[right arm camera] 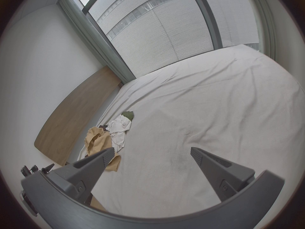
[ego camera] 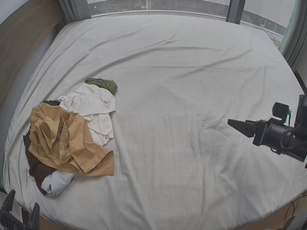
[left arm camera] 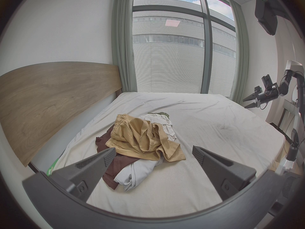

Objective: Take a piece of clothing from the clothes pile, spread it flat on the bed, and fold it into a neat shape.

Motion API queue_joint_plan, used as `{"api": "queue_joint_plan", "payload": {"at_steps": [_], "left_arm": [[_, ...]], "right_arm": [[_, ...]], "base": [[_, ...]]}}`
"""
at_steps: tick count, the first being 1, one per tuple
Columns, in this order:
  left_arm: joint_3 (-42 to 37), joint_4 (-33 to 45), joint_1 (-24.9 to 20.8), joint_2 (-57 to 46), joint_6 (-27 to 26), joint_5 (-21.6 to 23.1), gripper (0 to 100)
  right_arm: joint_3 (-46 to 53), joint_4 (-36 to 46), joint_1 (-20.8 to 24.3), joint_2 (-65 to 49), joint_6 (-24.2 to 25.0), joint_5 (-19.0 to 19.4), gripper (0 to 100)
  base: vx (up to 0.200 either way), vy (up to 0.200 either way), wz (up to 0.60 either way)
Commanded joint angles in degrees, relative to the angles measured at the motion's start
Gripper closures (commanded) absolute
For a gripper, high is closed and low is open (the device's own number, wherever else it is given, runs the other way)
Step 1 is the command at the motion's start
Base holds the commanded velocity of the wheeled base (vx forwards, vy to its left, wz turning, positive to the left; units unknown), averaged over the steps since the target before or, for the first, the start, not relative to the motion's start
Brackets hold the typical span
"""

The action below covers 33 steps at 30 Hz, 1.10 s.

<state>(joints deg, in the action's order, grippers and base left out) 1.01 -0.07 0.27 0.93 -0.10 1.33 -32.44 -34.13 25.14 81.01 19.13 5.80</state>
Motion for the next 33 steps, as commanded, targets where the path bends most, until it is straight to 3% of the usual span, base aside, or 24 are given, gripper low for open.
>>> {"api": "queue_joint_plan", "payload": {"at_steps": [1, 8, 15, 27, 33], "left_arm": [[-1.01, -0.01, 0.0, -0.93, 0.01, -0.01, 0], [-1.01, -0.01, 0.0, -0.93, 0.01, -0.01, 0], [-1.01, -0.01, 0.0, -0.93, 0.01, -0.01, 0], [-1.01, -0.01, 0.0, -0.93, 0.01, -0.01, 0], [-1.01, -0.01, 0.0, -0.93, 0.01, -0.01, 0]], "right_arm": [[-1.66, -0.32, 2.72, 5.3, 0.56, 0.09, 0], [-2.63, -5.24, 6.77, 11.28, 1.26, -0.27, 0], [-5.0, -5.24, 8.44, 15.23, 1.26, 0.09, 0], [-11.15, -4.98, 15.12, 25.08, 1.88, -0.09, 0], [-16.34, -4.8, 18.54, 30.53, 4.69, -0.18, 0]], "base": [[0.0, 0.0, 0.0], [0.0, 0.0, 0.0], [0.0, 0.0, 0.0], [0.0, 0.0, 0.0], [0.0, 0.0, 0.0]]}}
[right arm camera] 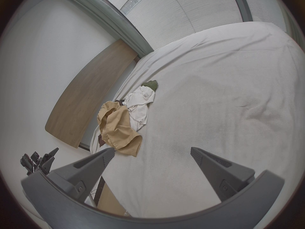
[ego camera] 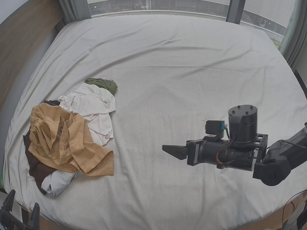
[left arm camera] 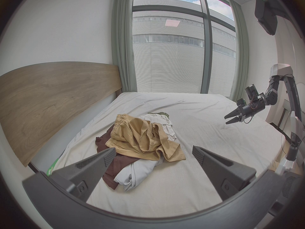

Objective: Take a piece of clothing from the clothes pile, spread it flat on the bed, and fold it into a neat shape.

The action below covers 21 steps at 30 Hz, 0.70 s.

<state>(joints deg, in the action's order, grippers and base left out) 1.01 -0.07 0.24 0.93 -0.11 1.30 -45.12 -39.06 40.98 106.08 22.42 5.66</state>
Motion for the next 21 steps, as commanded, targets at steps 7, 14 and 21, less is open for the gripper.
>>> {"api": "queue_joint_plan", "payload": {"at_steps": [7, 14, 21], "left_arm": [[-1.01, -0.01, 0.02, -0.93, -0.07, 0.01, 0], [-1.01, -0.01, 0.02, -0.93, 0.02, 0.01, 0], [-1.01, -0.01, 0.02, -0.93, 0.11, 0.01, 0]], "right_arm": [[-8.58, -0.4, 6.04, 13.8, 2.19, -0.21, 0], [-12.71, -0.14, 8.15, 18.72, 5.53, -0.82, 0], [-19.83, 4.69, 10.08, 22.68, 10.54, -1.09, 0]], "base": [[0.0, 0.0, 0.0], [0.0, 0.0, 0.0], [0.0, 0.0, 0.0]]}}
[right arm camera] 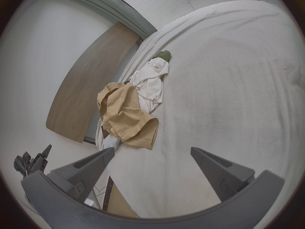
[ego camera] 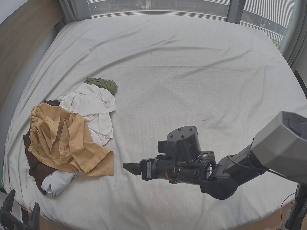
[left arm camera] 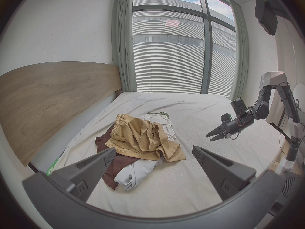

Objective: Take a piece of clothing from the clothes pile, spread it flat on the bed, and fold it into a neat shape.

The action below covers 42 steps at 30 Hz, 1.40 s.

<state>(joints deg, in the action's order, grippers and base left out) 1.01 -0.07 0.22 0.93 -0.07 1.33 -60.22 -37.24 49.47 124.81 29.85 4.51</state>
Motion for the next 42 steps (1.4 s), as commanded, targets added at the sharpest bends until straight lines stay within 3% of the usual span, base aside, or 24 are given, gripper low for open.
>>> {"api": "queue_joint_plan", "payload": {"at_steps": [1, 4, 15, 42], "left_arm": [[-1.01, -0.01, 0.04, -0.93, 0.07, -0.01, 0], [-1.01, -0.01, 0.04, -0.93, 0.07, -0.01, 0], [-1.01, -0.01, 0.04, -0.93, 0.16, -0.01, 0], [-1.01, -0.01, 0.04, -0.93, 0.34, -0.01, 0]], "right_arm": [[-5.87, 3.67, 1.95, 4.39, 4.33, -0.03, 0], [-11.15, 6.66, 2.91, 6.94, 7.76, -0.03, 0], [-24.68, 16.32, 4.23, 14.32, 11.45, -0.2, 0], [-47.01, 28.54, 6.17, 26.8, 19.98, -3.1, 0]], "base": [[0.0, 0.0, 0.0], [0.0, 0.0, 0.0], [0.0, 0.0, 0.0], [0.0, 0.0, 0.0]]}}
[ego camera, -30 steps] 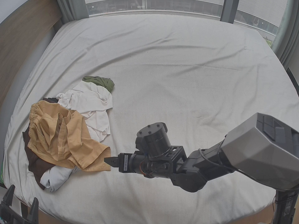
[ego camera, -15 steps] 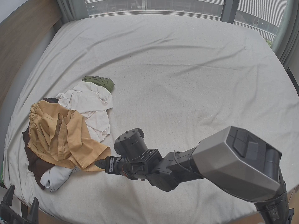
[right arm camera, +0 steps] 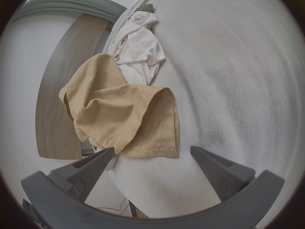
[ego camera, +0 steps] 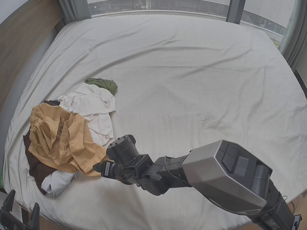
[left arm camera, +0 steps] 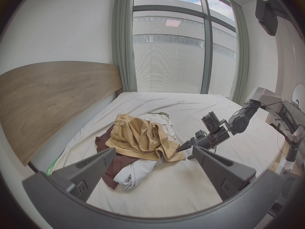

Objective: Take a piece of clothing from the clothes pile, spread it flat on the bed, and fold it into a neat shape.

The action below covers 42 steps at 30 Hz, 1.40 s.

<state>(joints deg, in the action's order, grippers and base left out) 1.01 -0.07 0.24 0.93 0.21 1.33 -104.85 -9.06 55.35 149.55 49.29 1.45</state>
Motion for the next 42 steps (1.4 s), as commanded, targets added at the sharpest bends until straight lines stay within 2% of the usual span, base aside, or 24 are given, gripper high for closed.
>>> {"api": "queue_joint_plan", "payload": {"at_steps": [1, 7, 10, 11, 23, 42], "left_arm": [[-1.01, -0.01, 0.02, -0.93, -0.03, -0.01, 0], [-1.01, -0.01, 0.02, -0.93, 0.06, -0.01, 0], [-1.01, -0.01, 0.11, -0.93, 0.06, -0.01, 0], [-1.01, -0.01, 0.11, -0.93, 0.06, -0.01, 0], [-1.01, -0.01, 0.11, -0.93, 0.06, 0.08, 0], [-1.01, -0.01, 0.11, -0.93, 0.06, 0.17, 0]], "right_arm": [[-2.64, 0.36, 0.29, 2.32, 0.72, -0.04, 0], [-4.66, 0.36, 0.38, 3.9, 1.16, -0.22, 0], [-6.15, 0.36, 0.38, 5.05, 1.34, -1.8, 0], [-6.42, 0.36, 0.38, 5.22, 1.34, -1.98, 100], [-5.28, 0.36, -0.06, 4.43, 1.69, -3.74, 100], [9.31, 0.27, 0.47, -4.89, 1.69, -5.49, 100]], "base": [[0.0, 0.0, 0.0], [0.0, 0.0, 0.0], [0.0, 0.0, 0.0], [0.0, 0.0, 0.0], [0.0, 0.0, 0.0], [0.0, 0.0, 0.0]]}}
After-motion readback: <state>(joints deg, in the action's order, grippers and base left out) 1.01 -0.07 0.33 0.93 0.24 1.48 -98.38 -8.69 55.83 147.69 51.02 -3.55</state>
